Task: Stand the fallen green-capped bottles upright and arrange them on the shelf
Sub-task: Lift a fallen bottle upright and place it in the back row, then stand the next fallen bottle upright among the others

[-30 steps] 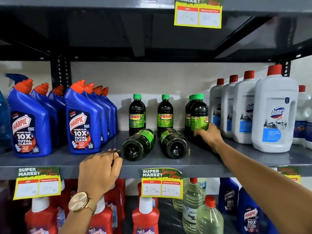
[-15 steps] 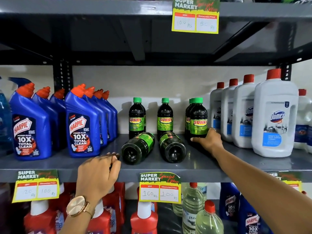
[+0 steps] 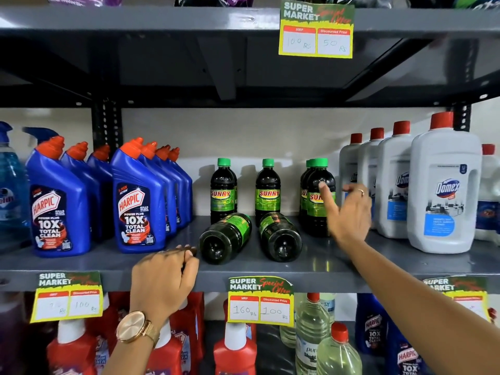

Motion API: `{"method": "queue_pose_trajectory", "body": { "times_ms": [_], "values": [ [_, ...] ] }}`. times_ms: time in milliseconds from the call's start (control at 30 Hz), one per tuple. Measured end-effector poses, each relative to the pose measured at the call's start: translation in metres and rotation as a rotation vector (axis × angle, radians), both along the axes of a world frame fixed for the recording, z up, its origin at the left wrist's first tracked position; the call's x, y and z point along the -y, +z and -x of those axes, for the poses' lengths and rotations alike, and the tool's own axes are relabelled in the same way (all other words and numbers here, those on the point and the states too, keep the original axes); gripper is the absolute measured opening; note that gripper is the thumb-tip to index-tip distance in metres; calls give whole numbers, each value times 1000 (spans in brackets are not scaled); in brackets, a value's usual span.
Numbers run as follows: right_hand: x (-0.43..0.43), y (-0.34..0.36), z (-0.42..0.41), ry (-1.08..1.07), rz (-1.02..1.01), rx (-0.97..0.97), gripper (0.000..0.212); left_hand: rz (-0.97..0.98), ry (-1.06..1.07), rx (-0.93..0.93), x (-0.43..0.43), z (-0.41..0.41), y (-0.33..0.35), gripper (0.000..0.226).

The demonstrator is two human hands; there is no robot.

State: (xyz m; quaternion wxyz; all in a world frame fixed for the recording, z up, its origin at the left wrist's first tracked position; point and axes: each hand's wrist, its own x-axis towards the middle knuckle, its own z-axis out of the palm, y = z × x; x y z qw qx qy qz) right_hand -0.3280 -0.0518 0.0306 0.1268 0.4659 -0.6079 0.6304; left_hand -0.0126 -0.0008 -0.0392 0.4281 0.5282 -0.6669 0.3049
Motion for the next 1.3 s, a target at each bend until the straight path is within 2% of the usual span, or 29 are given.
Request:
{"method": "queue_pose_trajectory", "body": {
  "times_ms": [33,67,100,167,267,300,367,500,600,667,767,867,967,1100,1233,1300],
  "values": [
    [-9,3,-8,47,61,-35,59,-1,-1,-4,0,0,0,38],
    [-15,6,-18,111,32,-85,55,1,-3,-8,0,0,0,39],
    [-17,7,-28,185,-76,-140,58,5,-5,-8,0,0,0,38],
    [-19,13,-49,335,-436,-209,70,9,-16,-4,-1,0,1,35],
    [-23,34,-67,468,-1003,-54,74,-3,-24,-5,-1,0,1,34],
    [-23,40,-68,496,-1115,5,74,-7,-21,-6,-1,0,1,34],
    [-20,46,-69,517,-1182,62,64,-9,-20,8,-1,-1,1,33],
    [-17,29,-67,581,-1030,196,44,-16,-11,27,-2,-2,2,34],
    [-15,17,-60,644,-808,305,51,-13,-11,26,-2,-2,3,35],
    [-9,17,-58,603,-627,266,61,-6,-12,17,-1,-1,3,35],
    [-1,25,-61,474,-422,87,58,-12,-11,12,-1,-1,2,35],
    [6,25,-65,350,-380,-131,55,-9,-22,4,0,-2,1,35],
    [13,19,-70,336,-378,-160,57,-4,-30,2,1,-2,1,36],
    [19,19,-78,422,-368,31,64,13,-35,-3,1,-2,0,36],
    [24,11,-80,612,-373,292,59,15,-27,6,0,-2,2,36],
    [27,3,-79,678,-380,322,57,9,-23,12,0,-2,2,36]
  ]
}}
